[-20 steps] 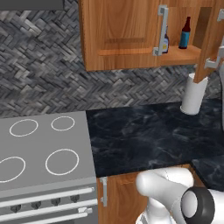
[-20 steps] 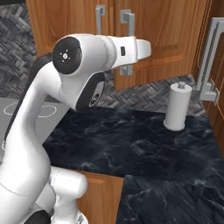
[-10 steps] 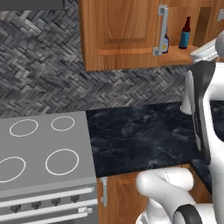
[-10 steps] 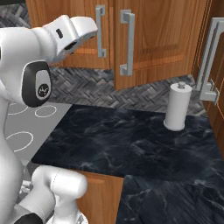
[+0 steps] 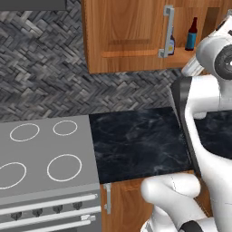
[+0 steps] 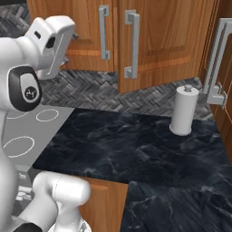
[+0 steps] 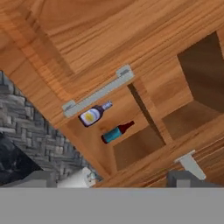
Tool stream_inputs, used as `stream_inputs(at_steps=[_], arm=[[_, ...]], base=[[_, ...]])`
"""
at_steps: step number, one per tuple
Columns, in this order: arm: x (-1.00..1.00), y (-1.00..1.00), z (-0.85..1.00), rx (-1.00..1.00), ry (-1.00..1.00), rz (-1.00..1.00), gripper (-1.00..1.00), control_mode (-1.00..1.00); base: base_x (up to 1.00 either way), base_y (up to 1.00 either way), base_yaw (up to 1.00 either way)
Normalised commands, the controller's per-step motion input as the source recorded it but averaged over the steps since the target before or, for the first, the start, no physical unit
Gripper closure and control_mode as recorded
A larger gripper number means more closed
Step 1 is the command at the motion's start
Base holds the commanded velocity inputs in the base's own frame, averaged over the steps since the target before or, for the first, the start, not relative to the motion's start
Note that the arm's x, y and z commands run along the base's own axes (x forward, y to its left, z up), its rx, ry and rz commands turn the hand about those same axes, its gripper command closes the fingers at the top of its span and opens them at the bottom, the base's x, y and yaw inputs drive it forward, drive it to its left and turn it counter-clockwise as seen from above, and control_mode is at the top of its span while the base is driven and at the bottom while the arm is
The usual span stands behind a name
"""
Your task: The dining table condiment station is running low on condiment bottle. Refill the condiment station by opening the cabinet and taking the condiment bottle from the cabinet and placing it on the dining table.
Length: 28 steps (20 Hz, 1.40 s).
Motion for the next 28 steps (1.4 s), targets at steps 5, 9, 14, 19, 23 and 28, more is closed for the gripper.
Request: stream_inputs(at_steps=[5, 9, 14, 19, 23, 28], arm=[[0.5, 0.0, -0.13, -0.2, 0.24, -0.03, -1.0, -1.0], [0.59, -0.01, -0.14, -0.18, 0.26, -0.03, -1.0, -1.0], [0.49, -0.24, -0.1, -0.14, 0.23, -0.08, -1.0, -1.0], [0.46, -0.39, -0.07, -0.12, 0.2, -0.1, -1.0, -1.0], [0.5, -0.36, -0.05, -0.11, 0.2, -0.09, -1.0, -1.0], [0.38, -0.45, -0.08, -0.09, 0.21, -0.1, -1.0, -1.0]], base=[[0.0, 0.0, 0.0], [0.0, 0.0, 0.0], [0.0, 0.0, 0.0], [0.0, 0.0, 0.0], [0.0, 0.0, 0.0], [0.0, 0.0, 0.0]])
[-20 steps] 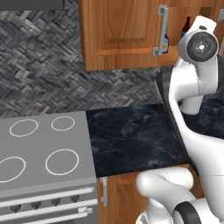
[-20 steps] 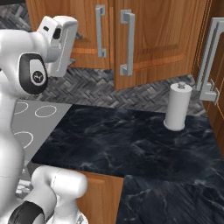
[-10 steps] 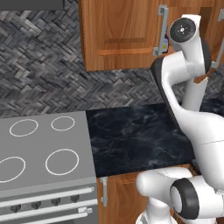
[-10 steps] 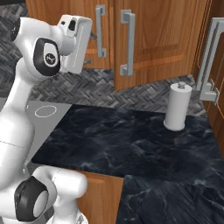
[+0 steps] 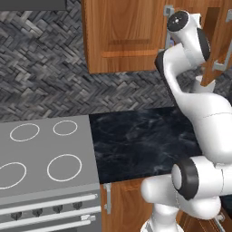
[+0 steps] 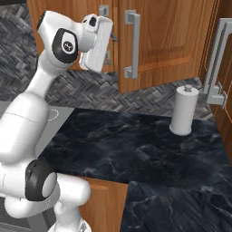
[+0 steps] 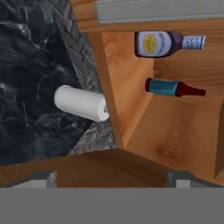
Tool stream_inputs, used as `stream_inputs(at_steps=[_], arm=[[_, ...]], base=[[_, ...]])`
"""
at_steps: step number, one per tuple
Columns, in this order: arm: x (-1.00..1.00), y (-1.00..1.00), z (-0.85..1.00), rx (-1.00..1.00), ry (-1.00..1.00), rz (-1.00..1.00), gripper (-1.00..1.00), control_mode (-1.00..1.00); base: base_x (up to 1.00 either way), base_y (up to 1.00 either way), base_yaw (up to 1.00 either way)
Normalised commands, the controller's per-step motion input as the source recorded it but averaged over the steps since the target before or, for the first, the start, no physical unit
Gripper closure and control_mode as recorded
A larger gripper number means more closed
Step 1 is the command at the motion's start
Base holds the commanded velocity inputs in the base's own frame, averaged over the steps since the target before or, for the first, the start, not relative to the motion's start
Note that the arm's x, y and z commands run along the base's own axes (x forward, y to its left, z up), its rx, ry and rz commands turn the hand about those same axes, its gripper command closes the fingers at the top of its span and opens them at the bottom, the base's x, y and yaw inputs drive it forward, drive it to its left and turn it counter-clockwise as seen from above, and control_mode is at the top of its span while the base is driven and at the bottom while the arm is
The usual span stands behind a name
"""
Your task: The dining table condiment station is running low on condiment bottle. Refill the condiment station by opening the cabinet and taking the condiment bottle from the cabinet and placing it on the dining table.
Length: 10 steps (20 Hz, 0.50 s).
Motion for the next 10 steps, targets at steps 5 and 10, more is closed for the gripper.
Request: stream_inputs(at_steps=[5, 10], arm=[[0.02, -0.72, -0.14, -0.07, 0.18, -0.16, -1.0, -1.0], [-0.48, -0.9, -0.16, -0.02, 0.08, -0.21, -1.0, -1.0]], base=[[0.0, 0.0, 0.0], [0.0, 0.0, 0.0]])
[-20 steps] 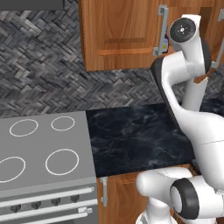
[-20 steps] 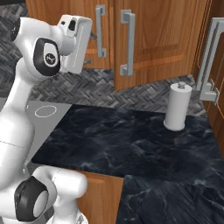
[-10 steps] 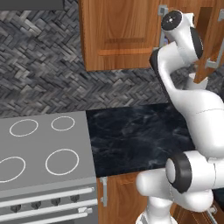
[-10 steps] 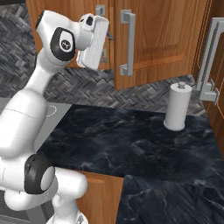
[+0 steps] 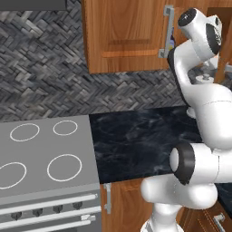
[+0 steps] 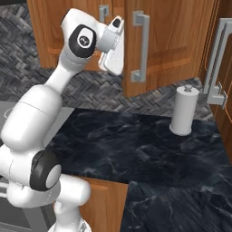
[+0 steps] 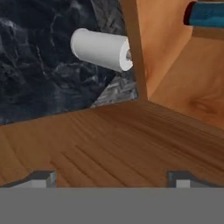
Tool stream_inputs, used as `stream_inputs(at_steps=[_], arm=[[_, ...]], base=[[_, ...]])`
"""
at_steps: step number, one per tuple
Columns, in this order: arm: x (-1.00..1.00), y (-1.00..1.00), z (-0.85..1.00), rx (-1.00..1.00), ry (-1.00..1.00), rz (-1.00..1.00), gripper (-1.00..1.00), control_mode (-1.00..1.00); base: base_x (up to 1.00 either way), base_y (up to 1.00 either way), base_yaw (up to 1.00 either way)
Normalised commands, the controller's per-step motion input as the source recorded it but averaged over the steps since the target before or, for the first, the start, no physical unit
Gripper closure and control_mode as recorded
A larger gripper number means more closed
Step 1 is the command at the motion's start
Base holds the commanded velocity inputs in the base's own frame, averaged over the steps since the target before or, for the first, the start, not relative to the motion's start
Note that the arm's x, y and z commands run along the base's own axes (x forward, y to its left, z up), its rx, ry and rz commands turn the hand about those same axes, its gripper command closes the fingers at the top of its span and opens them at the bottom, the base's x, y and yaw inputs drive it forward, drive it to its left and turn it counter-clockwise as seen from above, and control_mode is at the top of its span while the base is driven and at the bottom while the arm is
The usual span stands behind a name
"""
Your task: The dining table condiment station is running low on condiment bottle. Refill the condiment station by opening the cabinet and taking the condiment bottle from the cabinet and placing it on the dining table.
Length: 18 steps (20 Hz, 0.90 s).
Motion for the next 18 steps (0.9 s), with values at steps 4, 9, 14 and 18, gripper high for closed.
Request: stream_inputs(at_steps=[4, 9, 14, 18], arm=[[-1.0, -0.81, -0.05, 0.0, -0.05, -0.18, -1.0, -1.0], [-1.0, -0.76, 0.0, 0.0, -0.14, -0.14, -1.0, -1.0], [-0.94, -0.67, 0.0, 0.04, -0.18, -0.05, -1.0, -1.0], [-0.53, -0.36, 0.0, 0.09, -0.14, 0.0, -1.0, -1.0]], base=[[0.0, 0.0, 0.0], [0.0, 0.0, 0.0], [0.0, 0.0, 0.0], [0.0, 0.0, 0.0]])
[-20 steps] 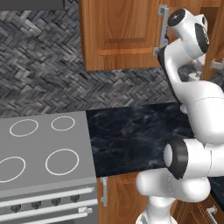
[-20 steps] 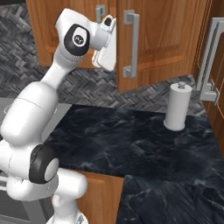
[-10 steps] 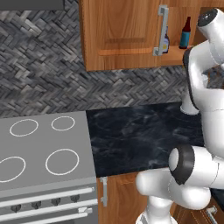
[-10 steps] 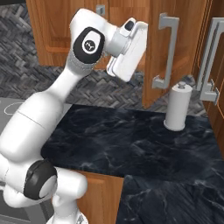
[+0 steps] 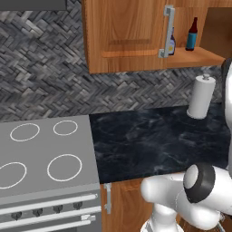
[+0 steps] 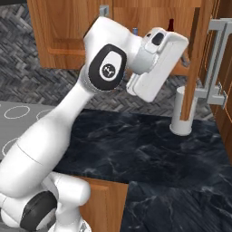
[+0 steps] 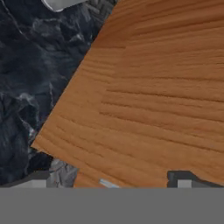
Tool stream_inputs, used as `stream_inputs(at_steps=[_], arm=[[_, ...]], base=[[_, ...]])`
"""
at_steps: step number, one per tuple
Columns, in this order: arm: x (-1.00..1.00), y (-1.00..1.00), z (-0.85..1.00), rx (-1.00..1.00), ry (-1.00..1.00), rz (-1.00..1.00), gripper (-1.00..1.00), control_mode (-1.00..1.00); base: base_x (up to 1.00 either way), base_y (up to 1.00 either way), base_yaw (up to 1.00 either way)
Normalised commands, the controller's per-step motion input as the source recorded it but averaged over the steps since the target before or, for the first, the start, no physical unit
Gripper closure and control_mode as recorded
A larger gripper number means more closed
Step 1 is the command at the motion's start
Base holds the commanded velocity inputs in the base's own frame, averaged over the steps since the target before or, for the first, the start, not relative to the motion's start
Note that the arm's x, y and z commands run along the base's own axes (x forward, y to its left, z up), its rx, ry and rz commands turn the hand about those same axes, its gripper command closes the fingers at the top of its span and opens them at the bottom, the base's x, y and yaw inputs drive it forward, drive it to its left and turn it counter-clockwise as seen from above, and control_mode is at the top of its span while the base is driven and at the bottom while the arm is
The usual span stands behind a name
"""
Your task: The dining table condiment station is running low on condiment bottle. Refill the condiment station by opening the cabinet and taking the condiment bottle from the cabinet and placing it on the dining table.
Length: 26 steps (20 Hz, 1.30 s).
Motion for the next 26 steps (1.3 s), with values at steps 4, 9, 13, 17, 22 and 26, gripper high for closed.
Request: stream_inputs(at_steps=[4, 9, 13, 17, 22, 26], arm=[[-0.48, 0.01, 0.0, 0.08, -0.3, 0.0, -1.0, -1.0], [-0.55, 0.43, 0.03, 0.09, -0.46, 0.0, -1.0, -1.0], [-0.51, 0.64, 0.06, 0.14, -0.49, 0.0, -1.0, -1.0], [-0.3, 0.75, 0.01, 0.17, -0.39, 0.01, -1.0, -1.0], [-0.04, 0.8, 0.06, 0.18, -0.26, 0.02, -1.0, -1.0], [0.0, 0.75, 0.07, 0.2, -0.2, 0.03, -1.0, -1.0]], base=[[0.0, 0.0, 0.0], [0.0, 0.0, 0.0], [0.0, 0.0, 0.0], [0.0, 0.0, 0.0], [0.0, 0.0, 0.0], [0.0, 0.0, 0.0]])
